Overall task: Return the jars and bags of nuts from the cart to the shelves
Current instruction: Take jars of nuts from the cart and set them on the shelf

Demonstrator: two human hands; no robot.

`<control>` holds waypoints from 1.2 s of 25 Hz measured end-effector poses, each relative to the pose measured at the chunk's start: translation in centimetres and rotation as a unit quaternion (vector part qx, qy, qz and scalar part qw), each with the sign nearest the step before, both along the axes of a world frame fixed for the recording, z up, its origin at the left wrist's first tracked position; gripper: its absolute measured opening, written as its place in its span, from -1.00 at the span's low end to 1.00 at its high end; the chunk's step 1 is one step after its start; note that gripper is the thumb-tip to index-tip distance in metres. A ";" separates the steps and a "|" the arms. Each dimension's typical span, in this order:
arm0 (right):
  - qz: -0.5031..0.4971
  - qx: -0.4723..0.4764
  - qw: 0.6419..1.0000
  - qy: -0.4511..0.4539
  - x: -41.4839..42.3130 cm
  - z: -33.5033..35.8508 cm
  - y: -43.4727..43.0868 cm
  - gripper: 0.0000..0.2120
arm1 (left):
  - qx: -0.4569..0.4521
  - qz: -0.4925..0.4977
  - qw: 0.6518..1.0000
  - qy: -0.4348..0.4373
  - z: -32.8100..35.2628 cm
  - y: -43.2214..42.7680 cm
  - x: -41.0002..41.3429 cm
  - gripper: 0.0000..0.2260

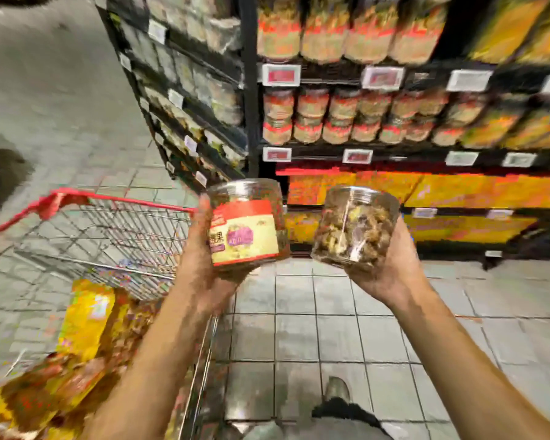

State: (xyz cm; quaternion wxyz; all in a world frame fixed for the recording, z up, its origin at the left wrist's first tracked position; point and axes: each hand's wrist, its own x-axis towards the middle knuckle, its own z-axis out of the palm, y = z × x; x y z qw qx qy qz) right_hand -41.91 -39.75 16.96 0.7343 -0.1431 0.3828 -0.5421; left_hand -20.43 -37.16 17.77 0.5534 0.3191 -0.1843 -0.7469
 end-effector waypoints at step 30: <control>0.041 0.099 0.994 0.011 -9.2 -8.9 -30.6 -0.43 | 0.056 0.295 0.920 -0.252 -9.7 -32.7 -12.5 -0.52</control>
